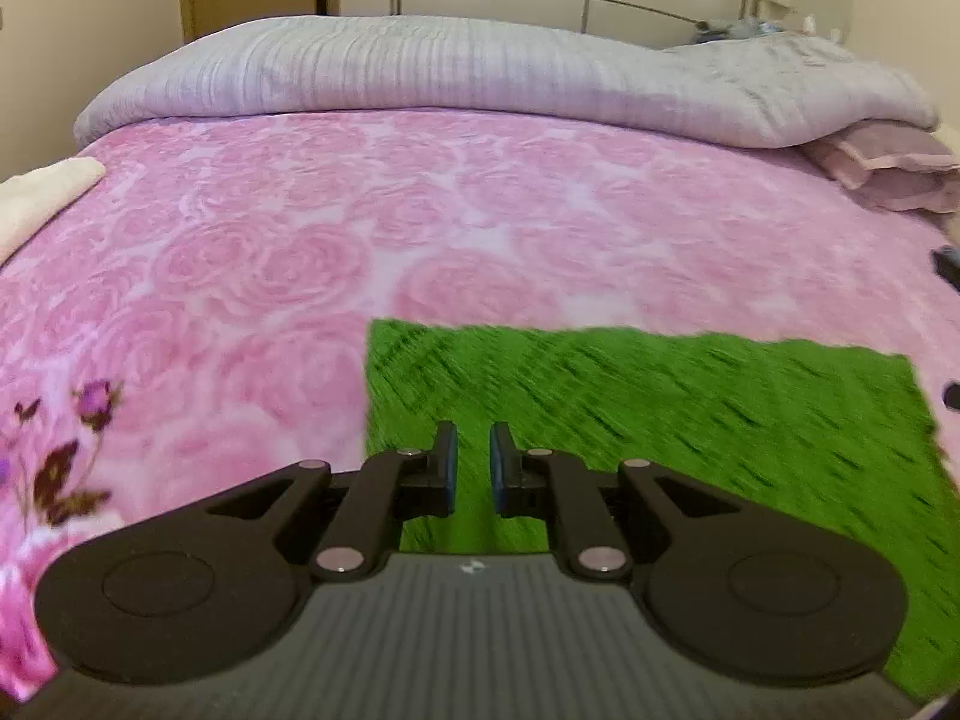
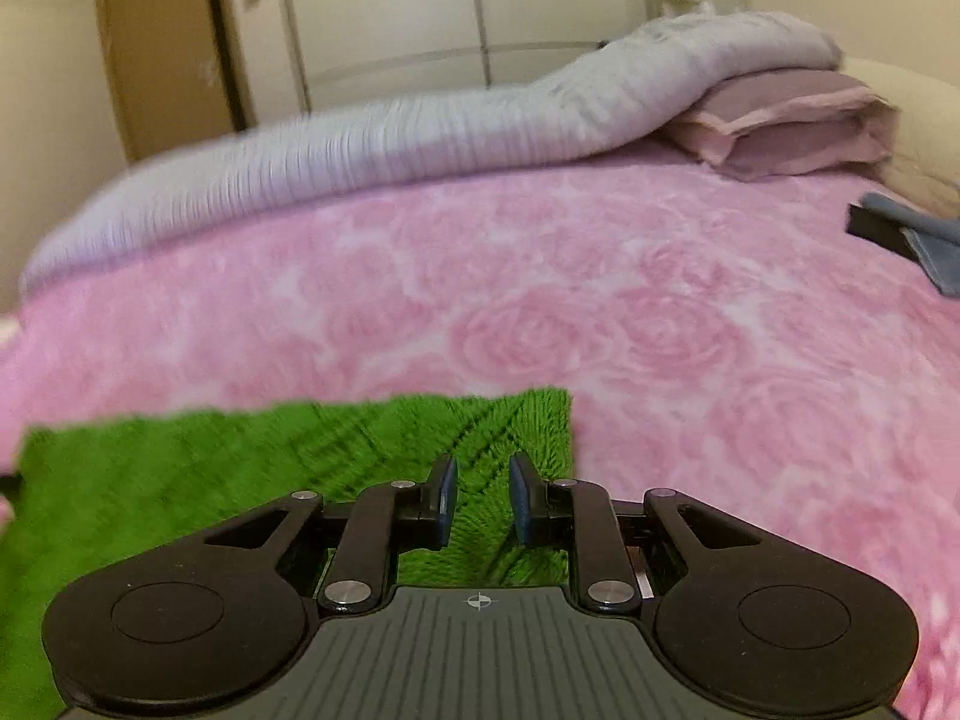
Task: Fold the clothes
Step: 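Withdraw both grippers upward from the folded green vest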
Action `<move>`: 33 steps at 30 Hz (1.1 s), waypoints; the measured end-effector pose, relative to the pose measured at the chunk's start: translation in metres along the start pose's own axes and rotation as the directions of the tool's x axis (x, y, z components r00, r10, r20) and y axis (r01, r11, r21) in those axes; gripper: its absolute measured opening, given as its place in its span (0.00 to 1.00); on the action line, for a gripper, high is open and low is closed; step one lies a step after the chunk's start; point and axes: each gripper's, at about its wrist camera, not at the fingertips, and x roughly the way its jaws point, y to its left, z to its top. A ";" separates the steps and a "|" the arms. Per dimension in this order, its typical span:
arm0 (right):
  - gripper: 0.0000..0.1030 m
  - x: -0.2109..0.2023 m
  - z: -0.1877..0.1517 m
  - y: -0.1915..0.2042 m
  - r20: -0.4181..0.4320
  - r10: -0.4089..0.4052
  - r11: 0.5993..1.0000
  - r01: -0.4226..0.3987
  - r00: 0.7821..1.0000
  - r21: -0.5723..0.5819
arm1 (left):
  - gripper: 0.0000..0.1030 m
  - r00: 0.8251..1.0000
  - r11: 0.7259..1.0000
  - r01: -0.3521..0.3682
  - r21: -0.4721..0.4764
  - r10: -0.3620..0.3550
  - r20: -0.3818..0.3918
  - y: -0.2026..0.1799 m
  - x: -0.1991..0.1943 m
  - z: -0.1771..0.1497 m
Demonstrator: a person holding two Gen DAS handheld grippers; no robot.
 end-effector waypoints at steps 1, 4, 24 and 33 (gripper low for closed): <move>0.22 -0.008 0.002 -0.003 0.017 0.007 1.000 -0.008 1.000 0.019 | 0.10 1.000 1.000 0.006 0.003 -0.006 -0.001 -0.002 -0.007 -0.004; 0.24 -0.030 0.016 -0.012 0.047 0.014 0.999 -0.016 0.999 0.031 | 0.10 1.000 1.000 0.017 0.013 -0.017 -0.002 -0.009 -0.029 -0.013; 0.31 -0.145 -0.022 0.058 -0.064 -0.046 0.998 0.042 0.997 -0.055 | 0.21 0.995 0.995 -0.096 0.023 0.096 -0.014 -0.042 -0.143 -0.059; 0.31 -0.193 -0.065 0.073 -0.096 -0.017 0.999 0.012 0.995 -0.050 | 0.26 0.996 0.996 -0.089 0.024 0.090 -0.013 -0.049 -0.190 -0.102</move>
